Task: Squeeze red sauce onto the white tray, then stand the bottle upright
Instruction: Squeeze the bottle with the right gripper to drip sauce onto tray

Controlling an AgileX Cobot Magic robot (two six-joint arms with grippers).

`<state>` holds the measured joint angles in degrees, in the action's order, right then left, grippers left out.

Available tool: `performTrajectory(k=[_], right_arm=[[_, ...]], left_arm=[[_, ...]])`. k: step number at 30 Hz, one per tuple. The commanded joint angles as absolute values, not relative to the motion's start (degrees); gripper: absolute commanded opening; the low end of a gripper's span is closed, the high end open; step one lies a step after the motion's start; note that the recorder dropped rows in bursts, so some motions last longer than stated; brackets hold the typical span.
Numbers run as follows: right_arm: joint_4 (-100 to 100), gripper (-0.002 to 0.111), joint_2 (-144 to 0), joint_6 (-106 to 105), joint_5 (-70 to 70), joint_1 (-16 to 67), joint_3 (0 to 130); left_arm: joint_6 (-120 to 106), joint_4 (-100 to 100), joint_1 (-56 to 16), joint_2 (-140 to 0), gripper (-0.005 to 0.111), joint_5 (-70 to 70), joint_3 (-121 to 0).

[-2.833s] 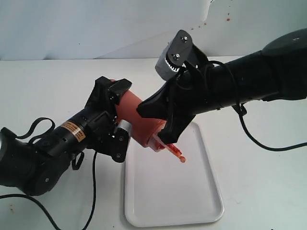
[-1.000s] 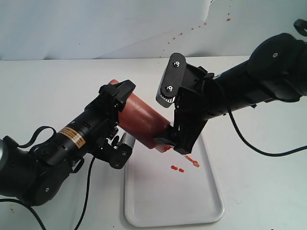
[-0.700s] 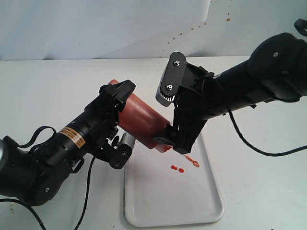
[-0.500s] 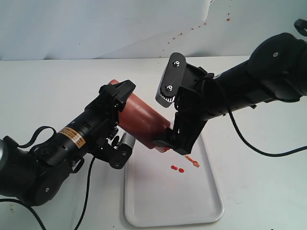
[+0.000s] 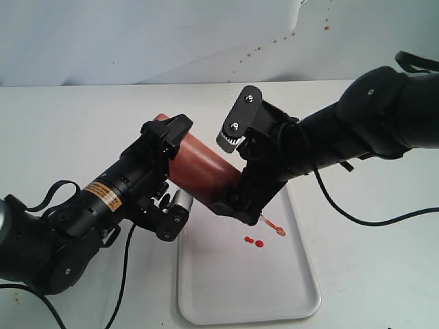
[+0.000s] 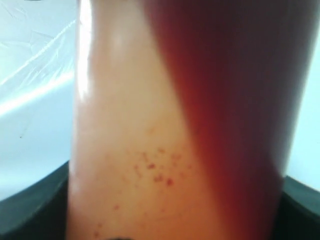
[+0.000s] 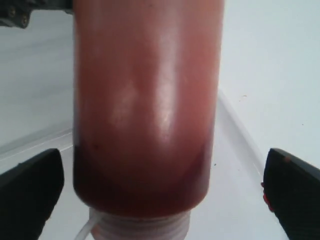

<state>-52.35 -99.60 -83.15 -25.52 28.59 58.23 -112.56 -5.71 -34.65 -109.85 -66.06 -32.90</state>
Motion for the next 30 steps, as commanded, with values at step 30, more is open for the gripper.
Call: performTrajectory(k=[30], right_arm=[[-67.55,0.088,-102.46,-92.59,-19.88,32.1,58.12]], left_arm=[[-111.0,-4.73,-34.93,-108.83,0.0,-69.96,-33.29]])
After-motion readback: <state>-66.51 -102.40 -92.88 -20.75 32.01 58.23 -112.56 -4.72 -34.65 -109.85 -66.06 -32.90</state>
